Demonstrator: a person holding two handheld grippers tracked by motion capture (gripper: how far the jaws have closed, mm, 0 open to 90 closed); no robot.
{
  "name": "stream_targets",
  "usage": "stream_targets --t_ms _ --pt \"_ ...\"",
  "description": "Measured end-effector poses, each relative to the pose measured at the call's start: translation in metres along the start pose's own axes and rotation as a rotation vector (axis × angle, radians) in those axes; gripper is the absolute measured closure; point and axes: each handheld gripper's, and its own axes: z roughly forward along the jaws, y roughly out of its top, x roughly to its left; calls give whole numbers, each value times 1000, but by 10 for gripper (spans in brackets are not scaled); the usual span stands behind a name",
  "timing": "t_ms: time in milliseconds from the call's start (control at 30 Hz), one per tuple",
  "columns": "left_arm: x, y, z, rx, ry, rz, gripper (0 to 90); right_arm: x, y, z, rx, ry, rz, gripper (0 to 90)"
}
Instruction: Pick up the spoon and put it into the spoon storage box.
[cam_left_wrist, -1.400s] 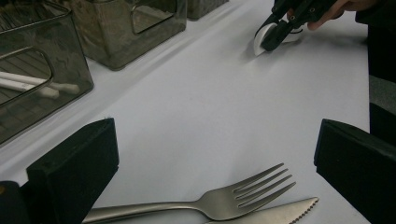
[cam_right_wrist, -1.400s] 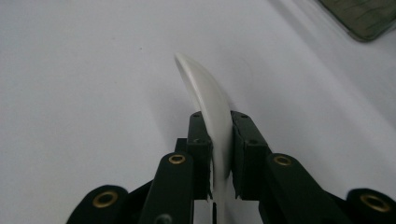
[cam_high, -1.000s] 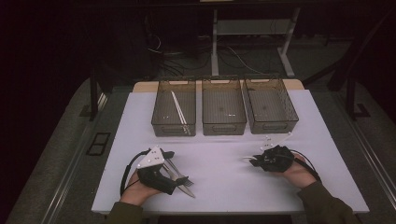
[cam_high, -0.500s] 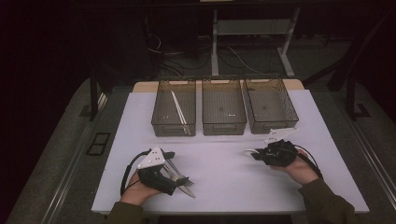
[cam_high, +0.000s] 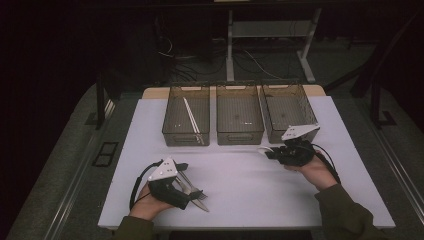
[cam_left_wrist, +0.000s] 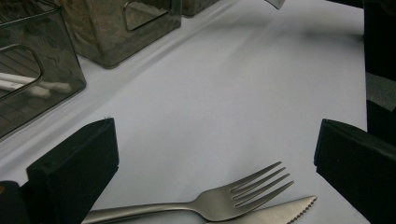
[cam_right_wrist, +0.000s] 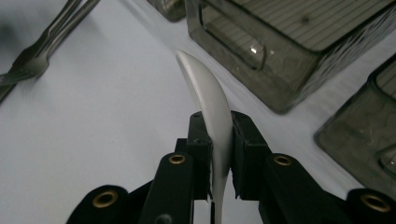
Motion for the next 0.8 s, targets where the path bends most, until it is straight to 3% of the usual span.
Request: stream_targets --t_ms 433,800 --pt "0 0 0 0 -1 -6 0 0 27 9 -53 1 7 791" --pt "1 0 -1 -6 0 -7 0 -6 52 18 -52 -11 5 791"
